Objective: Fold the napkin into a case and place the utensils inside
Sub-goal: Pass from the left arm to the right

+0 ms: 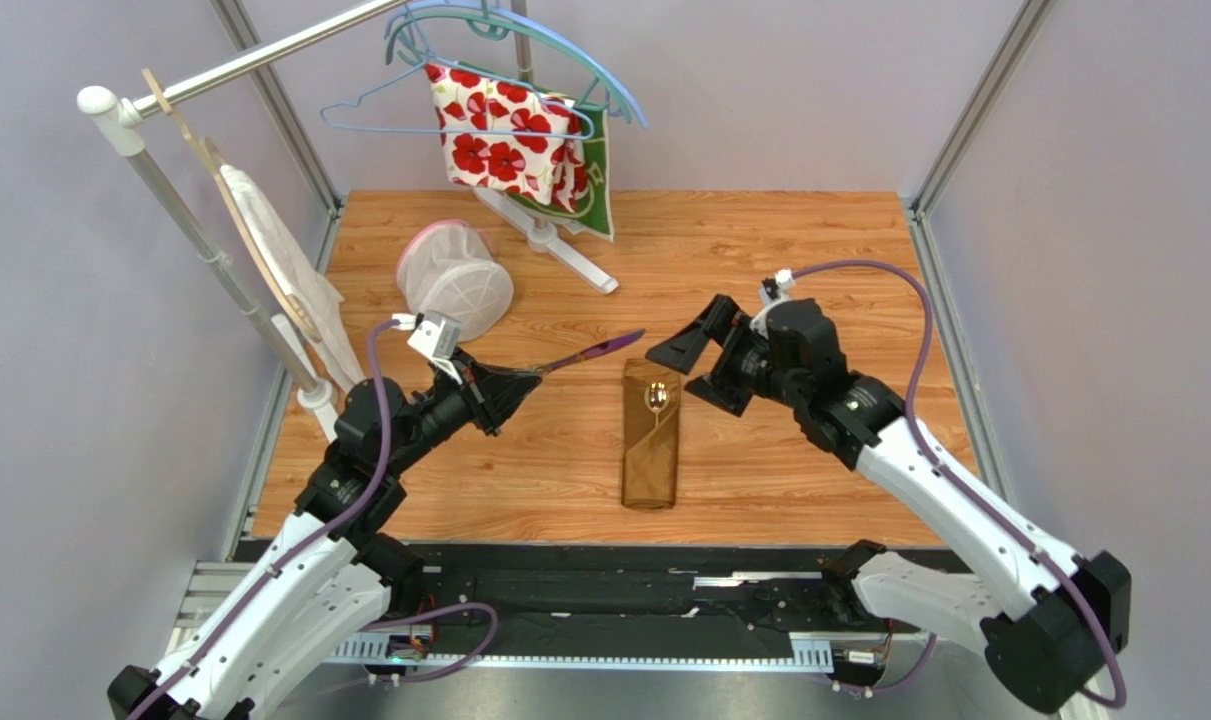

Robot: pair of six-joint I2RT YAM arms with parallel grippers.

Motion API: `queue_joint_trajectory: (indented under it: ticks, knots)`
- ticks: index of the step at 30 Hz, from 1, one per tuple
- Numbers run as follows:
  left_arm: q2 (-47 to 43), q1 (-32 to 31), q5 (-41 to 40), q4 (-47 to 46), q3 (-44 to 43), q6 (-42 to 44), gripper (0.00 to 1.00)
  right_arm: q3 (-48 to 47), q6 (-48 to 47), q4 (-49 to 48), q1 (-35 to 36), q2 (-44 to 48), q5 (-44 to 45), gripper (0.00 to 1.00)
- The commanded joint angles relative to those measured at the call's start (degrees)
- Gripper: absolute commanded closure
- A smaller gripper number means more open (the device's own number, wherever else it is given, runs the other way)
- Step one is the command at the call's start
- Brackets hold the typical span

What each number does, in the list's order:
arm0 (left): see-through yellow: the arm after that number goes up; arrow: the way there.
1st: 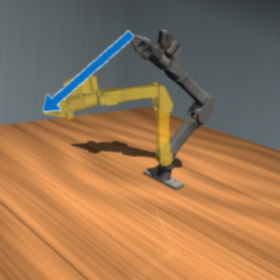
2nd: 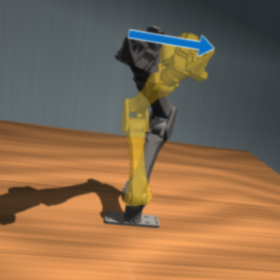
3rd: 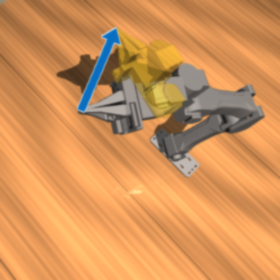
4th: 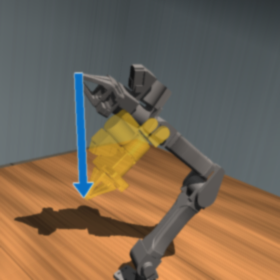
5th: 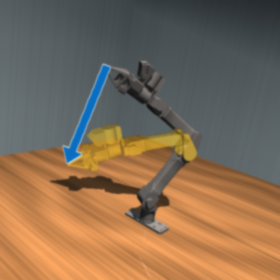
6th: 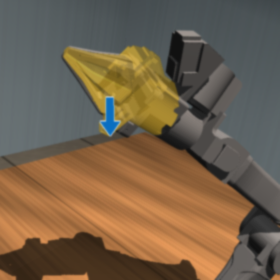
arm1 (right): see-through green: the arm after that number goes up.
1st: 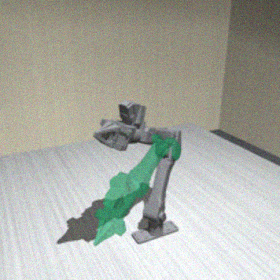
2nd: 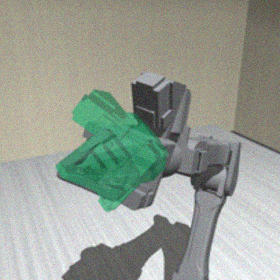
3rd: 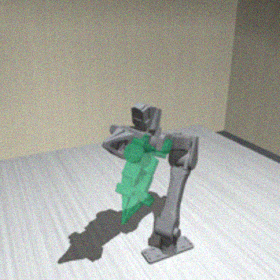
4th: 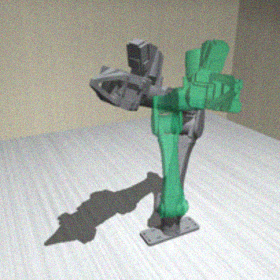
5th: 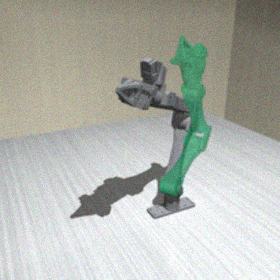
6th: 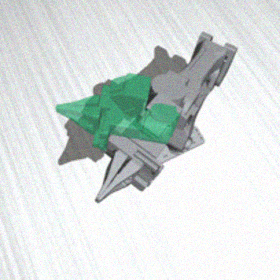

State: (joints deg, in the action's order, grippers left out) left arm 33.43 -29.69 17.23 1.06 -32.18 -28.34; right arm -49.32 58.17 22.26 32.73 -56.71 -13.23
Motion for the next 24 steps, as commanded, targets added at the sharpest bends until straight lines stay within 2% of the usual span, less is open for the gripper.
queue_joint_trajectory:
  ticks: [1,3,9,24]
  knots:
    - [-2.4,-1.4,-9.5,-17.2,2.2,-1.4,1.00,-6.9,12.6,-5.7,4.4,-6.2,11.0,0.04]
    - [-2.1,-1.7,-10.8,-18.8,2.7,-1.3,1.00,-8.5,14.5,-6.3,5.8,-9.8,13.1,0.12]
    - [-1.0,-1.9,-10.6,-21.2,3.4,-0.7,1.00,-11.8,18.7,-9.6,6.9,-15.2,19.9,0.26]
    - [-1.3,-1.9,-10.5,-21.0,4.0,0.7,1.00,-21.3,19.5,-9.3,7.9,-22.3,23.7,0.27]
